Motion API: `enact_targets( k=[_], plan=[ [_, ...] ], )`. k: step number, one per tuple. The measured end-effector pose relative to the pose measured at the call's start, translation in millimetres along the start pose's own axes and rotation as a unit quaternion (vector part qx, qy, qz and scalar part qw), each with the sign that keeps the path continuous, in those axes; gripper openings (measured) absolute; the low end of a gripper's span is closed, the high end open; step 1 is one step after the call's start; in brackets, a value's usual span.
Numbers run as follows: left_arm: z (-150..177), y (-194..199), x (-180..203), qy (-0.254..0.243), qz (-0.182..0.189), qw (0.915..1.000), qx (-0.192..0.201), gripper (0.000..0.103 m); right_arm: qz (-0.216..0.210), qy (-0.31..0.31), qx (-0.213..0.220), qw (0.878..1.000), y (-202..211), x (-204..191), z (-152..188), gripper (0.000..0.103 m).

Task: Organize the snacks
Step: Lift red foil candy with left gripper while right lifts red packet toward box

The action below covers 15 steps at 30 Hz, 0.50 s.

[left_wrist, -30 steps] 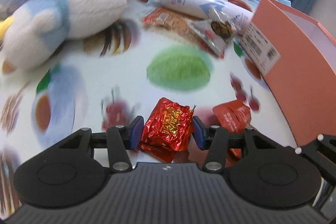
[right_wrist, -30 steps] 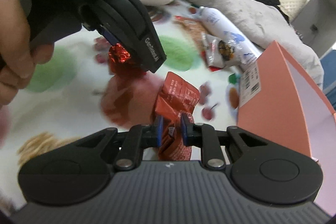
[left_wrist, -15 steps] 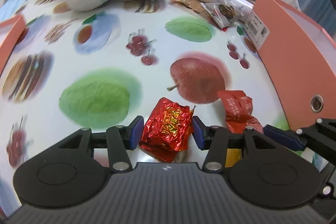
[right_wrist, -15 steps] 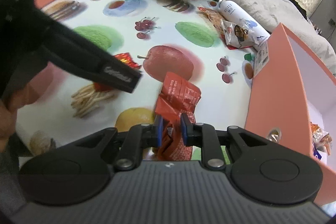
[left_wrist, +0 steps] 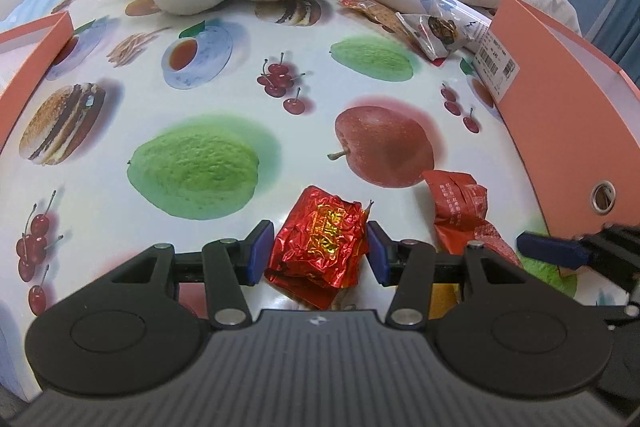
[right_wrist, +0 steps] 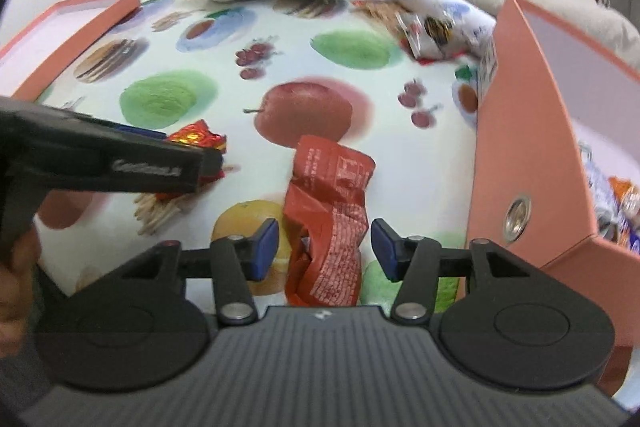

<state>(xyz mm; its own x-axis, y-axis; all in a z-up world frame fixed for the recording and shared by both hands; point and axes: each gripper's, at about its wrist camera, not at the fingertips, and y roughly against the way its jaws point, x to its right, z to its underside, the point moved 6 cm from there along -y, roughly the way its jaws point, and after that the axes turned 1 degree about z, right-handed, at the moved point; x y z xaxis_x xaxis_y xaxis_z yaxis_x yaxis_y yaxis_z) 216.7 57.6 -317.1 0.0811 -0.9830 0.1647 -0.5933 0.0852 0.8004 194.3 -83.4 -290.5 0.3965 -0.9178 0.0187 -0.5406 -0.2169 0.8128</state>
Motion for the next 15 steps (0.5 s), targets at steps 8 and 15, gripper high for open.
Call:
enact_targets(
  k=[8, 15],
  plan=[
    [-4.4, 5.2, -1.3, 0.023, -0.001, 0.9997, -0.006, 0.056, -0.008, -0.035, -0.013, 0.999, -0.4, 7.4, -1.0, 0.041],
    [-19.0, 36.2, 6.9, 0.036, 0.000, 0.9993, 0.010, 0.056, -0.011, -0.046, 0.008, 0.999, 29.1, 17.2, -16.0, 0.041]
  ],
)
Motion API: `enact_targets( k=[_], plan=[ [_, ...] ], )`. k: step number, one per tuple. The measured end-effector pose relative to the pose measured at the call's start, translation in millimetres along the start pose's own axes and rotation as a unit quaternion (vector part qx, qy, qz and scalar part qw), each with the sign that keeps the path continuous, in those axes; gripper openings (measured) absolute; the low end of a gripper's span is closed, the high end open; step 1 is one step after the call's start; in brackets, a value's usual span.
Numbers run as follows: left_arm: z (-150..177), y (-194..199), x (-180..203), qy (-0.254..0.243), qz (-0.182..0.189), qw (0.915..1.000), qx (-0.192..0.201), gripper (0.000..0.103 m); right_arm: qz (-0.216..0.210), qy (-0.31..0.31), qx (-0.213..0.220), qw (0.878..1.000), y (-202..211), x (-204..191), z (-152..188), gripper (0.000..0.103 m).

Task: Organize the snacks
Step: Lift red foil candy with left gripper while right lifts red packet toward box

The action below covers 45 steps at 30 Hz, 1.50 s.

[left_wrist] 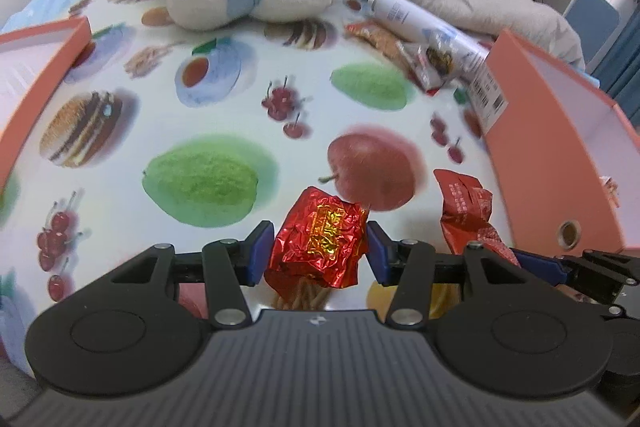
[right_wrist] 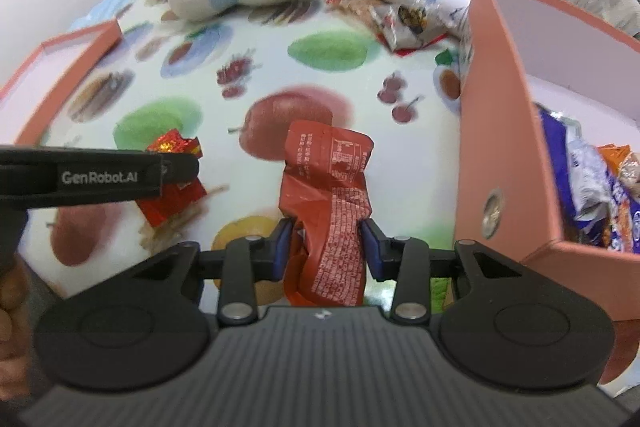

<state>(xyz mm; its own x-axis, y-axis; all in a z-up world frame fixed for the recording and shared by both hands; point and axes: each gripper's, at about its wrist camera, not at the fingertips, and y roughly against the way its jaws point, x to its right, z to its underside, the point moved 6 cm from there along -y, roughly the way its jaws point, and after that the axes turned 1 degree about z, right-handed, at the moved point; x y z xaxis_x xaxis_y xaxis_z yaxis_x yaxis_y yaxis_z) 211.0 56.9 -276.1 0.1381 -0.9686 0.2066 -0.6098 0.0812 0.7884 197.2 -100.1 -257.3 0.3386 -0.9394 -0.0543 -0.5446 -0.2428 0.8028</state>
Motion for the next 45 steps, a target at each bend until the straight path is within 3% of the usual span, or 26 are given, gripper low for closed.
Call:
enact_targets(
  k=[17, 32, 45],
  plan=[
    [-46.7, 90.6, 37.5, -0.005, 0.005, 0.9978, 0.067, 0.056, -0.015, -0.023, 0.060, 0.998, 84.6, 11.2, -45.0, 0.041],
    [-100.0, 142.5, 86.3, -0.062, 0.003, 0.9907, 0.121, 0.056, -0.001, -0.030, 0.116, 0.993, 134.8, 40.3, -83.0, 0.041],
    [-125.2, 148.0, 173.8, -0.109, 0.060, 0.9812, 0.147, 0.056, 0.039, -0.058, 0.164, 0.984, 169.4, 100.9, -101.2, 0.041]
  ],
)
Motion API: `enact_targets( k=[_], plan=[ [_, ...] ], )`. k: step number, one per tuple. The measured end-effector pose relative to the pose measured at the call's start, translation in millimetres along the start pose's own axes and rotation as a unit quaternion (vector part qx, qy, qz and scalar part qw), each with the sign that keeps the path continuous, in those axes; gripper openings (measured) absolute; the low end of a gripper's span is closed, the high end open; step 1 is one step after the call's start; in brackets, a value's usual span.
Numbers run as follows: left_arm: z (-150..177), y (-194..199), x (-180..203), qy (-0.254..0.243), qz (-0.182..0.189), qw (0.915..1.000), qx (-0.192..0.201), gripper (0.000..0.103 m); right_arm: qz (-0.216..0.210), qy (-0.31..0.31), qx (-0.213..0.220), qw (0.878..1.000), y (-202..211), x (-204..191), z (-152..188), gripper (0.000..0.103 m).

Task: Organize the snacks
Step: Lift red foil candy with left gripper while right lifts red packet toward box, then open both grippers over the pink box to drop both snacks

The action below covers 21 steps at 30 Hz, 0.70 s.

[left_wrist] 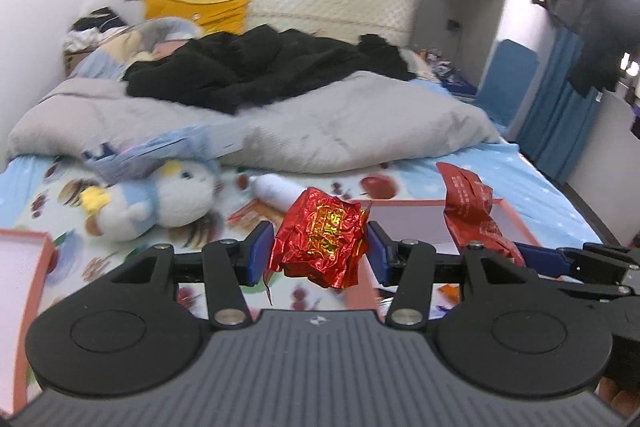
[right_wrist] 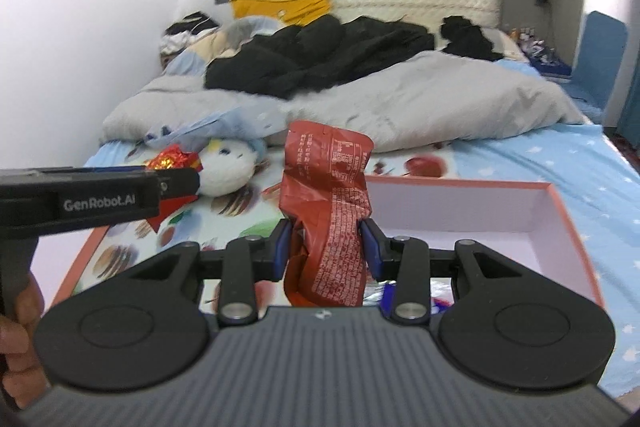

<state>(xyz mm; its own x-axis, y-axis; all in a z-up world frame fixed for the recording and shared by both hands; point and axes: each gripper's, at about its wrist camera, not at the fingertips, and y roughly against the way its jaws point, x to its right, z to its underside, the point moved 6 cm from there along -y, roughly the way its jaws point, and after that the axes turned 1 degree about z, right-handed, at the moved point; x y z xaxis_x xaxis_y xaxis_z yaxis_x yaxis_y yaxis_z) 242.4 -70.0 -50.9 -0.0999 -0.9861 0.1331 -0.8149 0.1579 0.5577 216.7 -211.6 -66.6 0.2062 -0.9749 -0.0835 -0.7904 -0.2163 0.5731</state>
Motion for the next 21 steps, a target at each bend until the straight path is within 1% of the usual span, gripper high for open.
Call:
enact_targets(
  k=[2, 4, 6, 9, 12, 14, 17, 21],
  plan=[
    [0.3, -8.1, 15.1, -0.016, 0.010, 0.9998, -0.001, 0.056, 0.013, -0.004, 0.002, 1.000, -1.2, 12.3, -0.4, 0.041],
    [1.6, -20.2, 29.1, -0.015, 0.030, 0.9994, -0.012, 0.056, 0.025, -0.012, 0.000, 1.000, -4.8, 25.9, 1.0, 0.041],
    [3.7, -33.9, 43.4, -0.019, 0.041, 0.9987, -0.023, 0.056, 0.037, -0.022, -0.003, 0.999, -7.9, 40.9, 5.7, 0.041],
    [9.8, -53.3, 62.7, -0.027, 0.055, 0.9974, -0.038, 0.056, 0.049, -0.041, -0.019, 0.998, -16.9, 63.2, 16.1, 0.041],
    [18.1, -79.7, 76.4, -0.016, 0.078, 0.9945, -0.067, 0.056, 0.063, -0.061, -0.041, 0.995, -31.5, 86.8, 29.6, 0.041],
    [26.6, -100.2, 86.9, -0.021, 0.084, 0.9925, -0.087, 0.056, 0.073, -0.071, -0.054, 0.993, -40.6, 100.1, 38.4, 0.041],
    [41.0, -129.3, 98.6, -0.017, 0.101, 0.9872, -0.122, 0.056, 0.087, -0.083, -0.072, 0.990, -54.2, 117.0, 51.6, 0.041],
    [59.0, -163.1, 111.7, -0.029, 0.104, 0.9819, -0.156, 0.056, 0.091, -0.106, -0.096, 0.986, -71.5, 136.2, 69.7, 0.041]
  ],
)
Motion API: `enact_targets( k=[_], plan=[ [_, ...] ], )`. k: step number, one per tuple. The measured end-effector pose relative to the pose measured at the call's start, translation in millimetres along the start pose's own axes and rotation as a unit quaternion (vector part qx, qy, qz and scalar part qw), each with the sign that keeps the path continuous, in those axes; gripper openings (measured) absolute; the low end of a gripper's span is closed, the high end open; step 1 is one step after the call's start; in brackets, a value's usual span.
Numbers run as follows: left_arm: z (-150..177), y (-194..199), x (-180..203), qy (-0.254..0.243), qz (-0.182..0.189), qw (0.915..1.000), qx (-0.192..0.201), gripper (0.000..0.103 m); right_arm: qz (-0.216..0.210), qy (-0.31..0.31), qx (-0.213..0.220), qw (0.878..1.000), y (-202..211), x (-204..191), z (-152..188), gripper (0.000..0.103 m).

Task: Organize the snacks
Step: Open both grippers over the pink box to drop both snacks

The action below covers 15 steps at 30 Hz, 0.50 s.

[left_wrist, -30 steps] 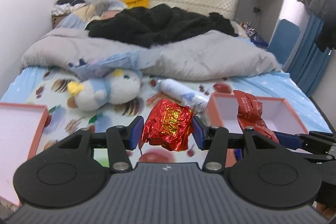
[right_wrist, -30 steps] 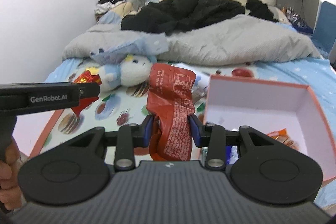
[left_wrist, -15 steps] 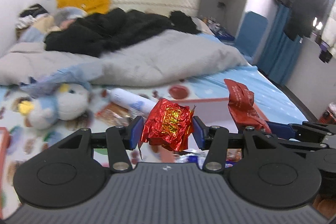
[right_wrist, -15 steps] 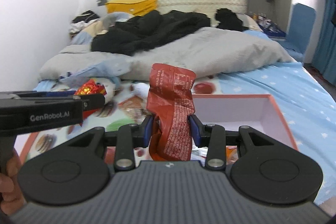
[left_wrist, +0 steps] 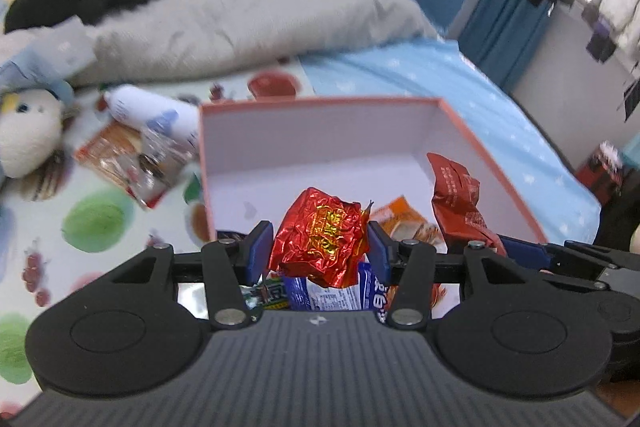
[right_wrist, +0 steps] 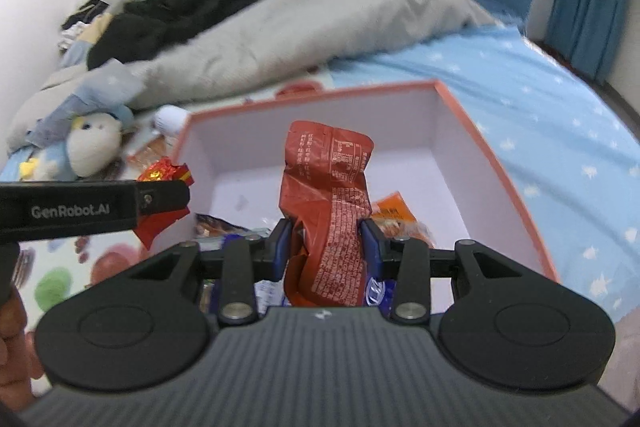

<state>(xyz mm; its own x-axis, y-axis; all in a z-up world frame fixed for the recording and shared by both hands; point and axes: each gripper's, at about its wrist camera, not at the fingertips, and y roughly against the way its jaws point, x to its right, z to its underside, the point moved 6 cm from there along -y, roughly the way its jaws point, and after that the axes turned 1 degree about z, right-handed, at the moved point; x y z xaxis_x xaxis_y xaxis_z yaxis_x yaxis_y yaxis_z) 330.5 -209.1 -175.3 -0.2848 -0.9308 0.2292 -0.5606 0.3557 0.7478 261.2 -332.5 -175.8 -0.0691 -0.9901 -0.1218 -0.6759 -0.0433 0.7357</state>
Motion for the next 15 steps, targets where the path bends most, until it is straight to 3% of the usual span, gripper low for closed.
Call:
enact_targets(
  k=[9, 11, 13, 15],
  plan=[
    [8.3, -53.5, 8.1, -0.010, 0.004, 0.9985, -0.053, 0.057, 0.010, -0.024, -0.044, 0.999, -41.9, 20.4, 14.2, 0.043],
    [8.8, -57.3, 7.4, -0.004, 0.007, 0.9982, -0.059, 0.065, 0.005, -0.031, -0.052, 0.998, -47.6, 24.6, 15.0, 0.049],
    [9.0, -59.4, 6.6, -0.001, 0.005, 0.9976, -0.068, 0.084, 0.006, -0.036, -0.054, 0.998, -48.8, 27.6, 14.4, 0.060],
    [7.7, -56.6, 5.6, 0.000, -0.002, 0.9980, -0.064, 0.085, 0.006, -0.036, -0.048, 0.998, -44.5, 28.6, 13.7, 0.063]
  ],
)
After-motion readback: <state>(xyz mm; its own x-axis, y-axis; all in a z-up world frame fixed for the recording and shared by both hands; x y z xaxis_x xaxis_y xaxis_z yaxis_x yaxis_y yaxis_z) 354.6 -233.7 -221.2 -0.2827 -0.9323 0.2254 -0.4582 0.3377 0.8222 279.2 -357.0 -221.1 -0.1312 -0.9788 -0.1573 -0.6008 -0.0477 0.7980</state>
